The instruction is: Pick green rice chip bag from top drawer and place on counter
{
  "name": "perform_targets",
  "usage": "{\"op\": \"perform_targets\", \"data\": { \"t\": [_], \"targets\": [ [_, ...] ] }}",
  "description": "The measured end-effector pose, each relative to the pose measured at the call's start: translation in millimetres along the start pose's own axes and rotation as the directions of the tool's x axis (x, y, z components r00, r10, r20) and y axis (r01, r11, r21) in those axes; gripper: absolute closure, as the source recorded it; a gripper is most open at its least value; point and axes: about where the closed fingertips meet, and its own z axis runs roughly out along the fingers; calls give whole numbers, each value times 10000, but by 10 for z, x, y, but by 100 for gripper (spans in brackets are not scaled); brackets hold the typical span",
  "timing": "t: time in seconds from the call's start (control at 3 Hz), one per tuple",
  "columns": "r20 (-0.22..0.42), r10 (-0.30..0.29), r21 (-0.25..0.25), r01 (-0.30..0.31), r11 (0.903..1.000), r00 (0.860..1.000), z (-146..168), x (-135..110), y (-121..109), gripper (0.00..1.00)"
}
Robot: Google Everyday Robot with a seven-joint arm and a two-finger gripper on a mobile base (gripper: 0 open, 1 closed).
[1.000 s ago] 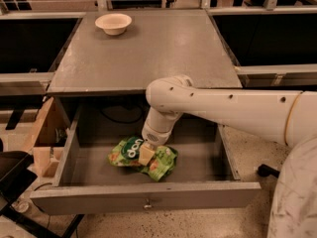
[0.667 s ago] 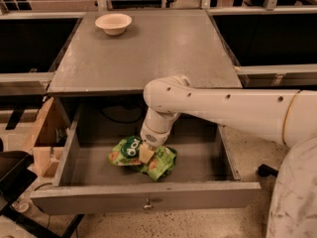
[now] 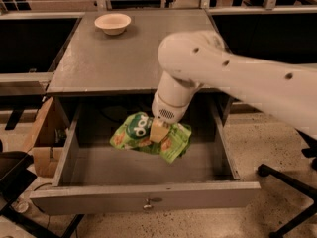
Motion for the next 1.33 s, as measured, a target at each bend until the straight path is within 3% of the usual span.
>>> {"op": "perform_targets", "data": {
  "t": [0.33, 0.67, 1.0, 1.33],
  "targets": [
    [-66, -481, 168, 482, 9987, 9988, -694, -9, -113, 100],
    [-624, -558, 99, 566, 9983, 9965, -1102, -49, -408, 100],
    [-410, -708, 349, 723, 9968, 9966, -1544, -460, -782, 100],
    [1145, -820, 1287, 670, 9894, 9900, -1954, -886, -1122, 100]
  ]
}}
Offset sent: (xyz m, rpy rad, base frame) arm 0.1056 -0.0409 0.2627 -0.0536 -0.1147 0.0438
